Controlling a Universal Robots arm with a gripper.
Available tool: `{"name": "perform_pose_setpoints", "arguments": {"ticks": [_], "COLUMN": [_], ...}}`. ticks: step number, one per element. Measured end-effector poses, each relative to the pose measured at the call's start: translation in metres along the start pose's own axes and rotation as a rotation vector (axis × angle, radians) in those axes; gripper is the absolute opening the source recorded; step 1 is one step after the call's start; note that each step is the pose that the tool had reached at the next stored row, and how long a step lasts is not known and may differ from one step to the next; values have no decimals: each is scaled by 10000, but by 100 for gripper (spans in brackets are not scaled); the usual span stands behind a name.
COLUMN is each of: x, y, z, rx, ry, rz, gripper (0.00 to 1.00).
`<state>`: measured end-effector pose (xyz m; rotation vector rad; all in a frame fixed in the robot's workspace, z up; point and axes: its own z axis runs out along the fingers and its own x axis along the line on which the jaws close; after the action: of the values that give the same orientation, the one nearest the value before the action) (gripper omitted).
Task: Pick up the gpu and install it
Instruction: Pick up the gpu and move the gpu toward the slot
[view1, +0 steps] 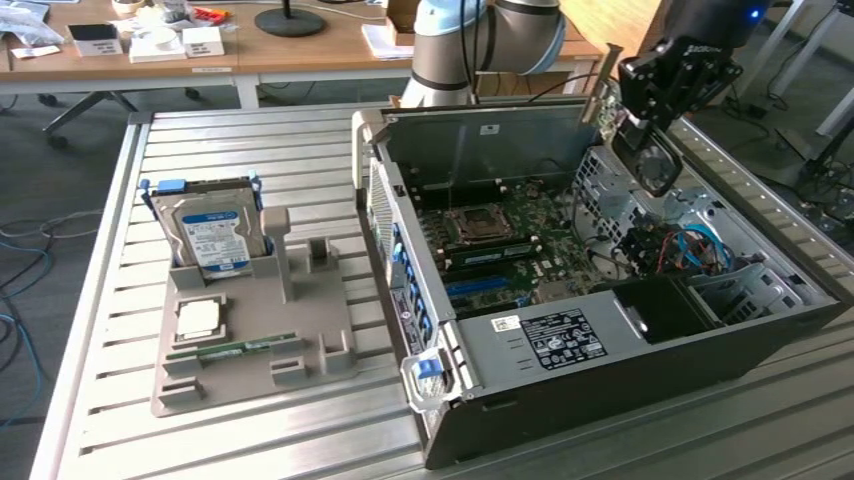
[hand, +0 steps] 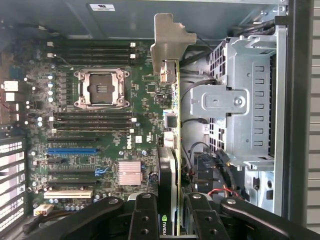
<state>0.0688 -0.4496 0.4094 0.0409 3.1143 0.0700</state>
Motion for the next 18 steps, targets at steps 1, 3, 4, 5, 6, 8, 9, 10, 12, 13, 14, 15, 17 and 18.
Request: {"name": "perform_pose_setpoints", "arguments": {"ticks": [1, 3, 4, 5, 6, 8, 9, 10, 12, 13, 14, 15, 17, 18], "x": [-12, -31, -41, -49, -53, -53, -53, -53, -53, -56, -60, -64, -67, -68], "y": [0, 1, 1, 1, 2, 1, 1, 1, 1, 1, 2, 2, 2, 2], "z": [0, 1, 1, 2, 2, 1, 1, 1, 2, 2, 2, 2, 2, 2], "rx": [0, 0, 0, 0, 0, 1, 1, 1, 0, 0, 0, 0, 0, 0], "ry": [0, 0, 0, 0, 0, 0, 0, 0, 0, 0, 0, 0, 0, -1], "rz": [-1, -1, -1, -1, -1, -1, 0, 0, 2, 2, 3, 4, 5, 4], "gripper": [27, 27, 27, 27, 27, 27, 27, 27, 27, 27, 27, 27, 27, 27]}}
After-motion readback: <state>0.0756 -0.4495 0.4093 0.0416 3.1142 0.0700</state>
